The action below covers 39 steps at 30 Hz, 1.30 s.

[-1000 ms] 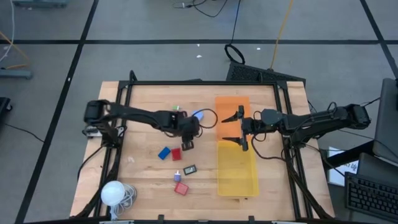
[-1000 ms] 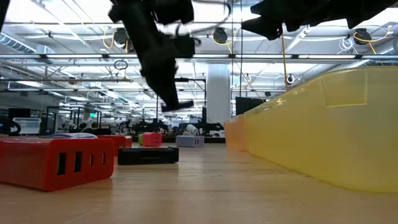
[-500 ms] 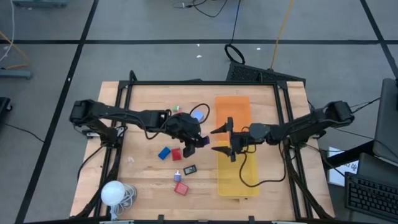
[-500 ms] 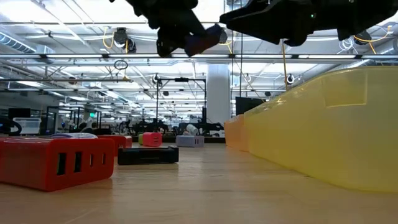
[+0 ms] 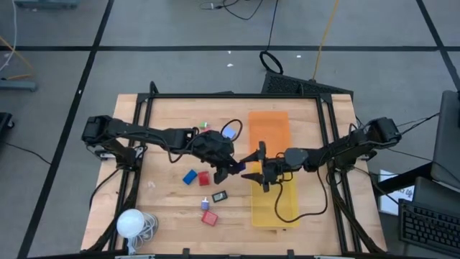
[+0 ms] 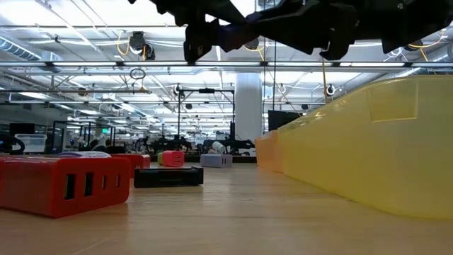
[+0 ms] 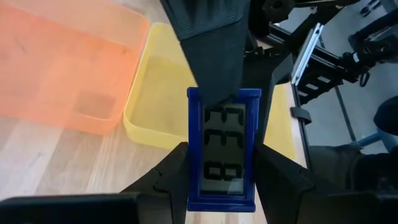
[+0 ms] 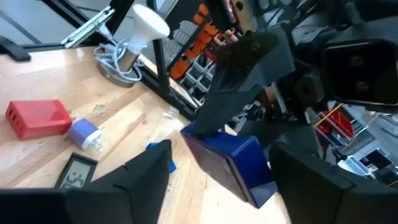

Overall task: Pick & Place Office items
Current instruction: Put the dark blue timer into the orange bin

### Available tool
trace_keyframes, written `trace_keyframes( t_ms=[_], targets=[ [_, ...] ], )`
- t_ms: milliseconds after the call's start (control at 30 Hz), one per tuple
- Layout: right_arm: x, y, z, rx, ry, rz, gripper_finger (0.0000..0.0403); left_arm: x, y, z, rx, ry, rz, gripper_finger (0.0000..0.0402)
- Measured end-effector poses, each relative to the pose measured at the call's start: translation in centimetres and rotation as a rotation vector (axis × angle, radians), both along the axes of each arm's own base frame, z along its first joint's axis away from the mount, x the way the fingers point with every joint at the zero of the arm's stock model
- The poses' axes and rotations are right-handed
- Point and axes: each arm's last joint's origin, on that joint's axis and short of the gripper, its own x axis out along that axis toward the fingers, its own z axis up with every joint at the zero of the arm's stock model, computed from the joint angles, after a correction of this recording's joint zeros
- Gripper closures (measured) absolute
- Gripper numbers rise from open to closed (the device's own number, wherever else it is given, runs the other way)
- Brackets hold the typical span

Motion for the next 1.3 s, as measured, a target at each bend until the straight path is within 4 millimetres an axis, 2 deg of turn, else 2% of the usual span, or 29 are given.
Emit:
trace_keyframes(
  t_ms=[333, 500, 600, 733, 933, 1100, 1200, 1300],
  targets=[
    [0.0, 0.0, 0.0, -0.027, -0.001, 0.008, 0.0289, 0.0, -0.1, 0.0, -0.042, 0.005, 0.009, 0.0259],
    [0.0, 0.1, -0.3, -0.072, 0.019, 0.026, 0.0338, 0.1, -0.1, 0.1, -0.073, 0.000, -0.008, 0.0261],
    [0.0, 0.0, -0.7, -0.063, 0.057, 0.009, 0.0347, 0.3, -0.1, 0.6, -0.057, -0.050, -0.006, 0.0296],
    [-0.1, 0.0, -0.4, -0.012, 0.058, 0.004, 0.0347, -0.1, 0.5, 1.2, -0.003, -0.084, -0.032, 0.0276],
    [-0.7, -0.2, 0.4, 0.108, 0.078, -0.006, 0.0347, -2.3, 2.7, 4.0, 0.032, -0.142, 0.020, 0.0244],
    [-2.3, -1.1, 2.2, 0.300, 0.111, -0.037, 0.0347, -4.0, 2.8, 6.0, 0.192, -0.194, 0.079, 0.0233],
    [-3.8, -2.1, 2.7, 0.373, 0.097, -0.071, 0.0347, -4.2, 2.1, 6.1, 0.290, -0.197, 0.092, 0.0233],
    [-5.4, -3.1, 2.2, 0.422, 0.077, -0.100, 0.0347, -4.1, 1.3, 5.4, 0.355, -0.212, 0.067, 0.0232]
  ],
)
